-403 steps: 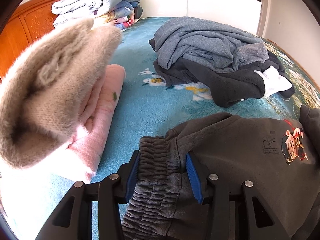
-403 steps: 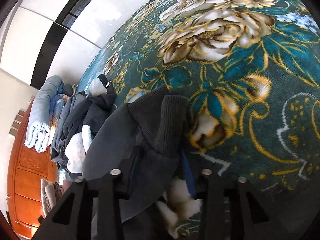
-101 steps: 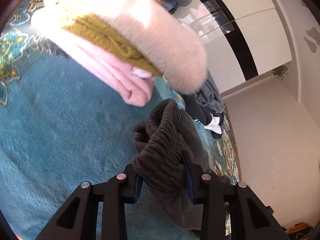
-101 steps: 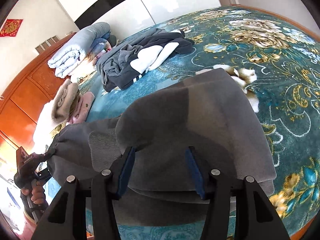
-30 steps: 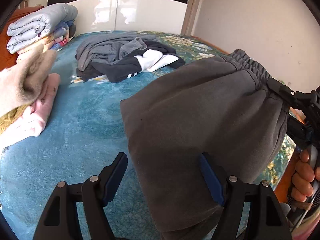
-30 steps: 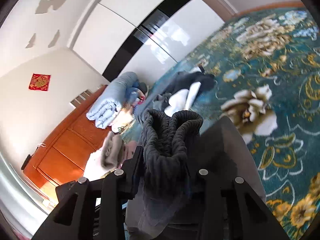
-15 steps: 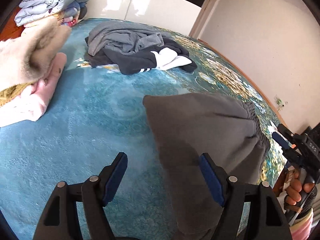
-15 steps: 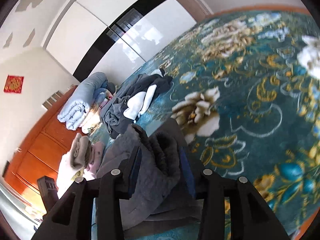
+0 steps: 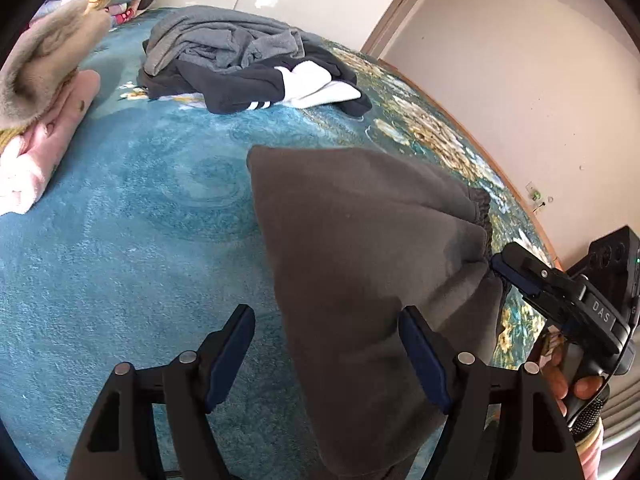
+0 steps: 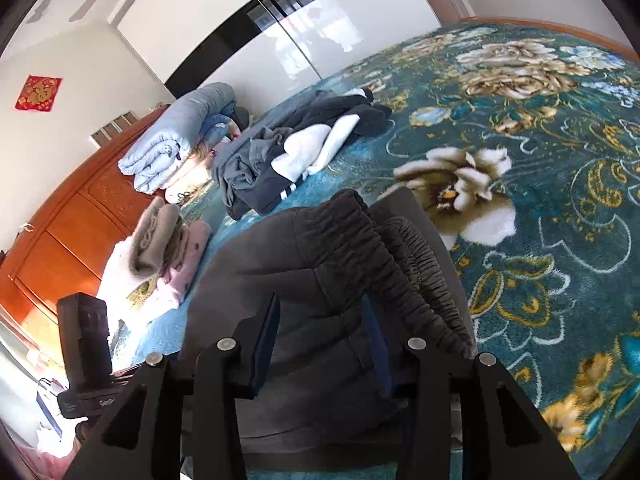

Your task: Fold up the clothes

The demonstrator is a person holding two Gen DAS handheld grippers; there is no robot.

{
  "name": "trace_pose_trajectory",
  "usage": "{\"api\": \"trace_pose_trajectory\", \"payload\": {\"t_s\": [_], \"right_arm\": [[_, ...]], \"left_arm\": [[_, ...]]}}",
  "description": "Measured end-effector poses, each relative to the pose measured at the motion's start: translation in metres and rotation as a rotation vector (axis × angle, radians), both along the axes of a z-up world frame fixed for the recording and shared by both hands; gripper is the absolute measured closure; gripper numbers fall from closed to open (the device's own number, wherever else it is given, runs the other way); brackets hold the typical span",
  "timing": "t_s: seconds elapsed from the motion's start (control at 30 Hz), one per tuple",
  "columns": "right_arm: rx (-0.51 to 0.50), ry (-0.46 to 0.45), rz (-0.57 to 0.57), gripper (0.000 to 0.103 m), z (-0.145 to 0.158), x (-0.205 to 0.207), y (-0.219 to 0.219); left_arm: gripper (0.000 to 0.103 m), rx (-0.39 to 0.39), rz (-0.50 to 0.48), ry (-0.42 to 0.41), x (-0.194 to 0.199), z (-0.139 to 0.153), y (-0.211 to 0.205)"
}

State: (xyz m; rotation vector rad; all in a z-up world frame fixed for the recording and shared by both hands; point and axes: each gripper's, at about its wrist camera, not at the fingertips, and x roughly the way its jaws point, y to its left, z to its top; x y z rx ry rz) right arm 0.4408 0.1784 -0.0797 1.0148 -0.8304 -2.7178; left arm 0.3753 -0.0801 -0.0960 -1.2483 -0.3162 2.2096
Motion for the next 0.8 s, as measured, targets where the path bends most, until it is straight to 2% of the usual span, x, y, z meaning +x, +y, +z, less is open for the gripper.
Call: {"api": "trace_pose_trajectory", "payload": {"t_s": [0.03, 0.07, 0.13, 0.23, 0.3, 0.4, 0.47, 0.57, 0.8], "right_arm": [[-0.013, 0.004, -0.003, 0.052, -0.001, 0.002, 0.005], [-0.027, 0.008, -0.006, 0.038, -0.002, 0.004, 0.011], [-0.053, 0.015, -0.011, 0.031, -0.004, 0.007, 0.022], [-0.093, 0.026, -0.019, 0.03, -0.006, 0.013, 0.038], [-0.12, 0.034, -0.025, 0.016, -0.008, 0.017, 0.049], [-0.159, 0.045, -0.033, 0.013, -0.011, 0.022, 0.065], [-0.162, 0.022, 0.004, 0.008, -0.017, 0.011, 0.062], [-0.166, -0.012, 0.06, 0.007, -0.026, -0.006, 0.058], [-0.155, -0.084, 0.166, 0.005, -0.041, -0.047, 0.047]], "left_arm": [[0.025, 0.023, 0.006, -0.015, -0.002, -0.003, -0.005], [0.025, 0.042, 0.015, -0.039, -0.004, -0.007, -0.009], [0.024, 0.092, 0.024, -0.095, -0.009, -0.018, -0.015], [0.023, 0.141, 0.035, -0.143, -0.012, -0.024, -0.019], [0.023, 0.13, 0.034, -0.132, -0.012, -0.021, -0.018], [0.023, 0.122, 0.027, -0.116, -0.014, -0.019, -0.013], [0.023, 0.123, 0.018, -0.123, -0.017, -0.02, -0.007], [0.022, 0.119, -0.005, -0.14, -0.018, -0.024, 0.005], [0.022, 0.052, -0.027, -0.138, -0.014, -0.026, 0.032]]}}
